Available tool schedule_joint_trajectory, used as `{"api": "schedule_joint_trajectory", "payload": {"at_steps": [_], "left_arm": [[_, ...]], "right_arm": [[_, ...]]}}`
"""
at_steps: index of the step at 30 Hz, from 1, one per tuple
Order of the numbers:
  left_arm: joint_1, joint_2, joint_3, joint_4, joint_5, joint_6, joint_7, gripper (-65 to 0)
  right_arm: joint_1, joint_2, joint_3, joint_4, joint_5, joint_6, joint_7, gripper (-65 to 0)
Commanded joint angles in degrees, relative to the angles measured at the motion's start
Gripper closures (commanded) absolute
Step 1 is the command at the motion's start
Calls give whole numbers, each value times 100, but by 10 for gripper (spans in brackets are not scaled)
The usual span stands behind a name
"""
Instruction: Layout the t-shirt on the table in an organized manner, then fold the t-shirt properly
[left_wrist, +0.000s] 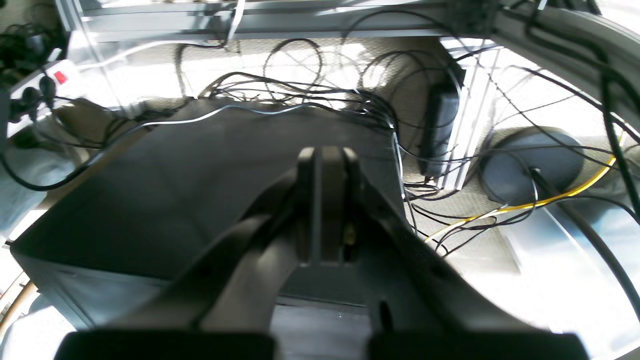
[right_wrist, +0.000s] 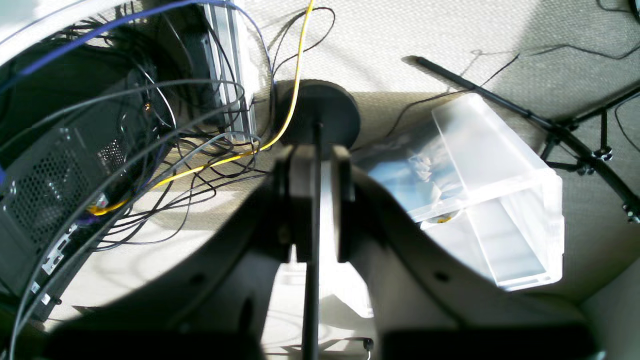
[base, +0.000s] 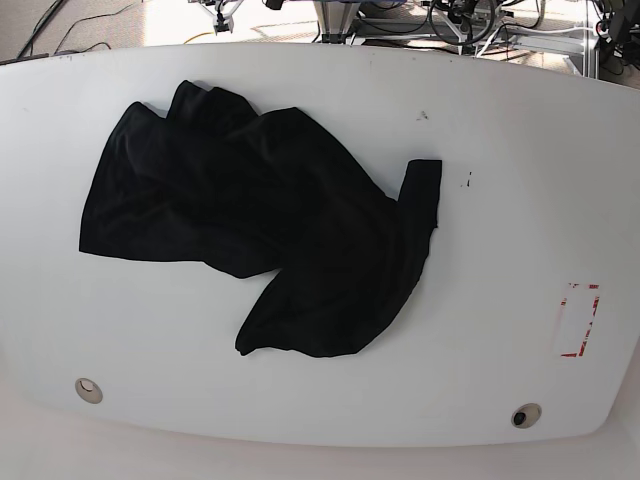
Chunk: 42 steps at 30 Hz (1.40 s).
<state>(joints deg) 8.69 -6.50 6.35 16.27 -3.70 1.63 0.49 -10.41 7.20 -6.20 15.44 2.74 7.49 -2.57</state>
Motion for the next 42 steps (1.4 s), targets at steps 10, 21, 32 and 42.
{"api": "schedule_joint_trajectory", "payload": {"at_steps": [10, 21, 32, 42], "left_arm": [[995, 66, 70, 1615, -24, -36, 179, -5], [1263, 48, 117, 1788, -117, -18, 351, -6], [1263, 48, 117, 1788, -109, -18, 351, -6], [1298, 48, 117, 1779, -109, -18, 87, -6]], "right_arm": [[-908, -123, 25, 1458, -12, -50, -59, -54], [-791, -232, 0, 1467, 3, -76, -46, -59], [-791, -223, 0, 1458, 3, -76, -46, -57], [-844, -188, 9, 1476, 3, -76, -46, -57]]}}
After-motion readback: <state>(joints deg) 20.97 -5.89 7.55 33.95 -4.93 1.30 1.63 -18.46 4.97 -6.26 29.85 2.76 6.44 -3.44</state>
